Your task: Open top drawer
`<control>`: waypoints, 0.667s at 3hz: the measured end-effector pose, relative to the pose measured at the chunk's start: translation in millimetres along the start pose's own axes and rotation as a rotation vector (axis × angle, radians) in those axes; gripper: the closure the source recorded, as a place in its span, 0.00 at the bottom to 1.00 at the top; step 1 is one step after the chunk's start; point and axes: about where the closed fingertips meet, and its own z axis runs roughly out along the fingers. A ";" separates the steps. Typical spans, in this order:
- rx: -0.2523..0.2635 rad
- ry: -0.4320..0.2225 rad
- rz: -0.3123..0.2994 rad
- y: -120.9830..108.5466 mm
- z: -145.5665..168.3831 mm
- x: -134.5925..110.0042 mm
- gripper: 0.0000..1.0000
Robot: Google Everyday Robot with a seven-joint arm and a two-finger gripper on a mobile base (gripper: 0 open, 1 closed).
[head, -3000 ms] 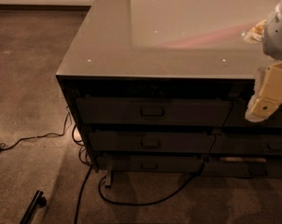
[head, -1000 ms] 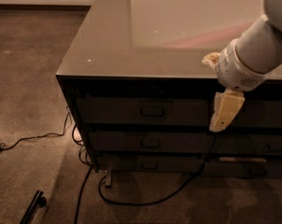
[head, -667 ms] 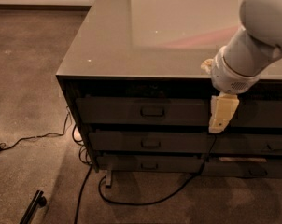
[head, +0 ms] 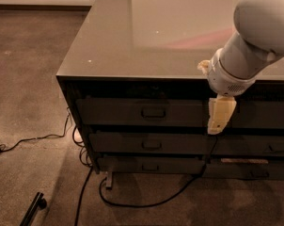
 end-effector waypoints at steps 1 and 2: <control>0.004 0.014 -0.063 5.8 19.8 -13.0 0.00; -0.002 0.045 -0.108 14.7 39.2 -17.9 0.00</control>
Offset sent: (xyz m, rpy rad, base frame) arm -0.0051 0.0321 -0.0626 -0.1263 -0.0126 0.1298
